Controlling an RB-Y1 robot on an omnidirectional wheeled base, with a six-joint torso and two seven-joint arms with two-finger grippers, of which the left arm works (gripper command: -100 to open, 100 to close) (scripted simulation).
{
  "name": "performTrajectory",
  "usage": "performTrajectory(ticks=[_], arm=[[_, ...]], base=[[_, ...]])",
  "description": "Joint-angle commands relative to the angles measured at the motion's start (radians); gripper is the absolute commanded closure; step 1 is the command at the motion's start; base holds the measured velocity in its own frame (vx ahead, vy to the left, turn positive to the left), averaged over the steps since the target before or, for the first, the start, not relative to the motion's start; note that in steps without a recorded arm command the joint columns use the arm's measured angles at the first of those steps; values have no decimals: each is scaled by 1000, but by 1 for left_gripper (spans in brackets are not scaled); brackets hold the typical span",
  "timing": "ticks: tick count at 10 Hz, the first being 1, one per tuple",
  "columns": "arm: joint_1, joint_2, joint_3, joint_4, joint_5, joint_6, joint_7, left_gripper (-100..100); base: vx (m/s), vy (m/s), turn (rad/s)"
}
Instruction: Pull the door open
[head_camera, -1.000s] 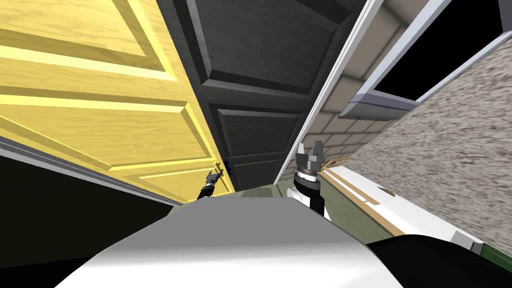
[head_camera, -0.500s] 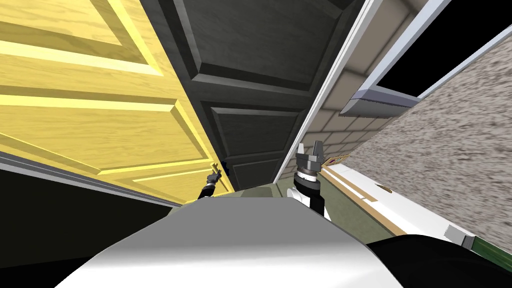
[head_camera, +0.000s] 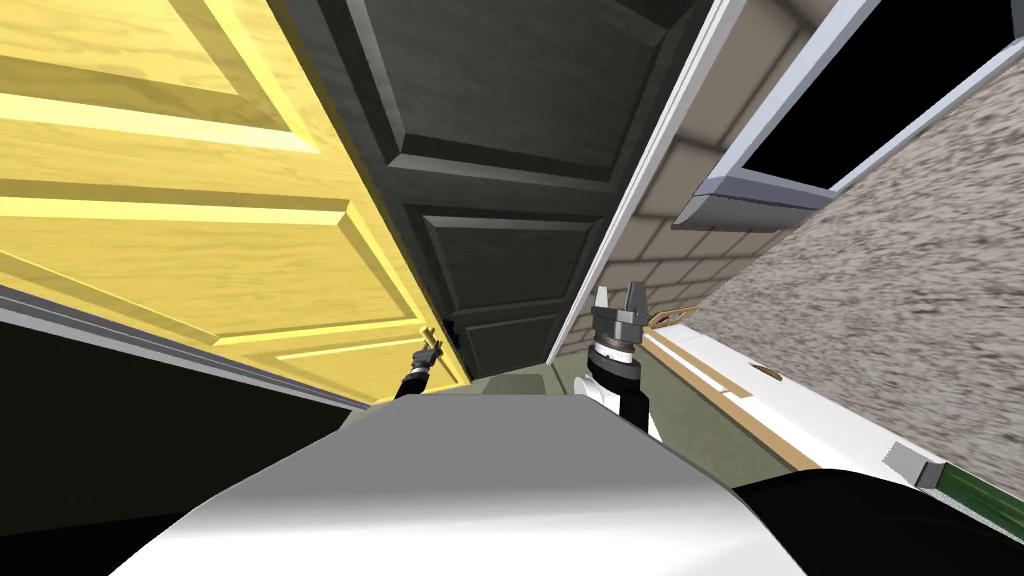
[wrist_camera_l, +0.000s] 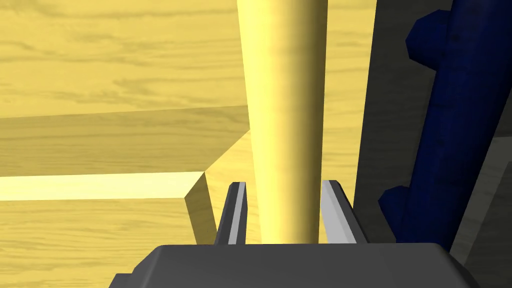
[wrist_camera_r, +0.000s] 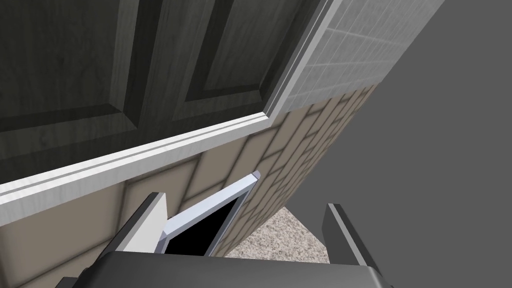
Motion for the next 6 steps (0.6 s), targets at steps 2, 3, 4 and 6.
performTrajectory(ticks=[2, 3, 4, 6], arm=[[50, 24, 22, -10, 13, 19, -12, 100], [62, 32, 27, -3, 16, 19, -11, 100], [62, 32, 27, -3, 16, 19, -11, 100], [62, 32, 27, -3, 16, 19, -11, 100]], base=[[-106, -2, 54], [-168, 30, 138], [-153, 14, 44], [-50, -3, 7]])
